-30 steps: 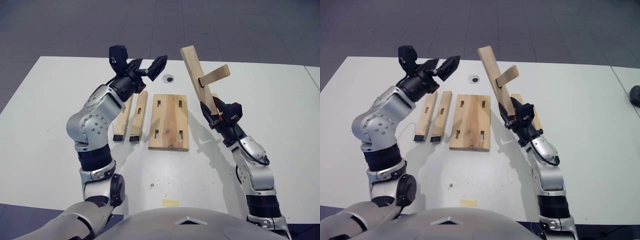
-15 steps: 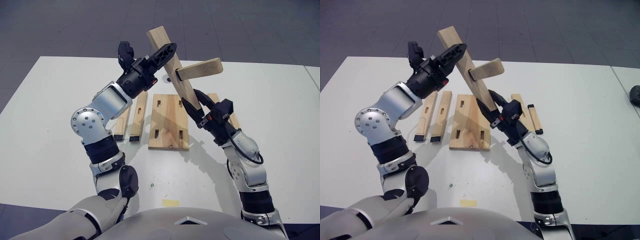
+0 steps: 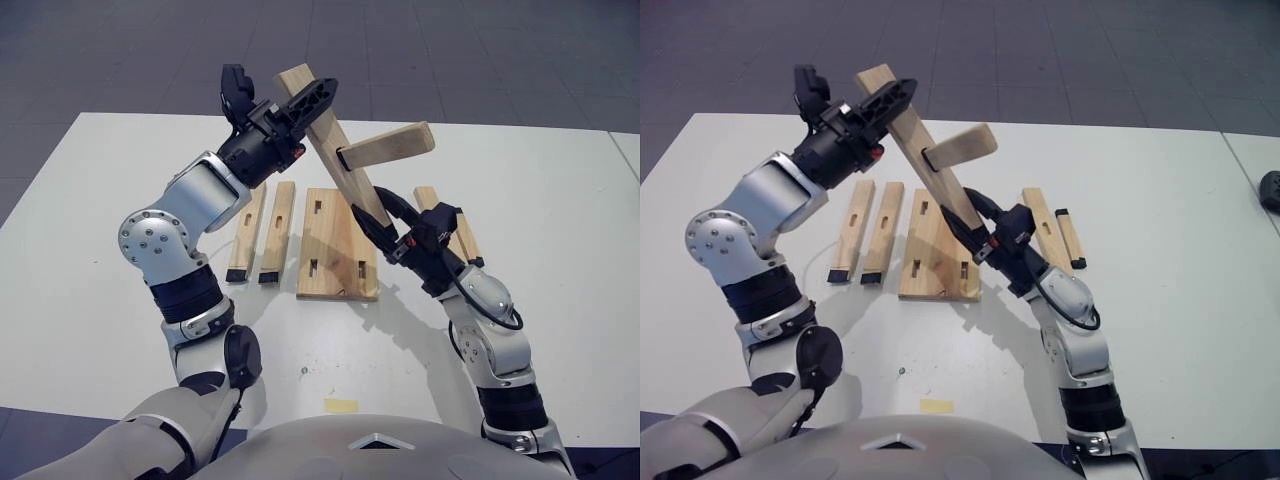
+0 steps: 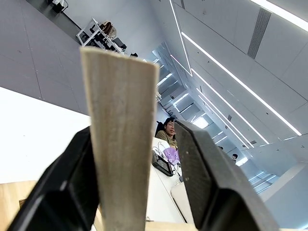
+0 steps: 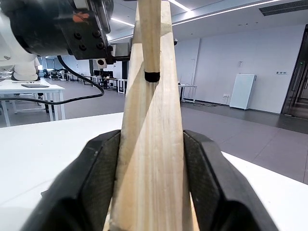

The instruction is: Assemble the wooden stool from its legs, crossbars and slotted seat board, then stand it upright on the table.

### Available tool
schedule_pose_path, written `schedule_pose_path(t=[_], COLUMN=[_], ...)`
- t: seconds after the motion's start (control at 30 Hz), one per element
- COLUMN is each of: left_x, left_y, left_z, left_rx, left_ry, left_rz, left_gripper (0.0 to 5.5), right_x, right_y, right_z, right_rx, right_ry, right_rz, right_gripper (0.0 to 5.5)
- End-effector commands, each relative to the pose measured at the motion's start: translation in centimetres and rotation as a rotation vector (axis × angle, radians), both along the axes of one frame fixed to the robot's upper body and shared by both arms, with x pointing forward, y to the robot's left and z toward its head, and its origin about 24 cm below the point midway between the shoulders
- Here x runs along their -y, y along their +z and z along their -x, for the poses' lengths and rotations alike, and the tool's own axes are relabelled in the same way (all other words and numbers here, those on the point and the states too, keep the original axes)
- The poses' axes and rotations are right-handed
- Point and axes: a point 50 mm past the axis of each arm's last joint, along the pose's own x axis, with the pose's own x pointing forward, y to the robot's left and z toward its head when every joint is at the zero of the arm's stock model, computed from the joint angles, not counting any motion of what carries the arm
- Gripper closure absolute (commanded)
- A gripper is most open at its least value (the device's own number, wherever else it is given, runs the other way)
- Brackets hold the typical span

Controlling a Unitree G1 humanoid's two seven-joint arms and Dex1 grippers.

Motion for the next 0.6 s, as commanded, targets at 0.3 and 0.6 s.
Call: schedule_pose_path(t=[0.3, 0.6], left_x=[-1.0, -4.7], left_y=[1.5, 1.0], left_z=[0.1, 0.4], left_rx=[0.099, 0.259], left_ry=[0.029, 0.252], left_rz=[-0.084, -0.399], left_gripper=[4.45, 4.46], right_x=[0.1, 5.1], right_y=[-0.2, -4.9], right_z=[0.0, -0.1], right_rx=[-0.027, -0.349], right_ry=[-0.015, -0.367], right_rz=[0.006, 0.187], right_gripper=[3.47, 1.88])
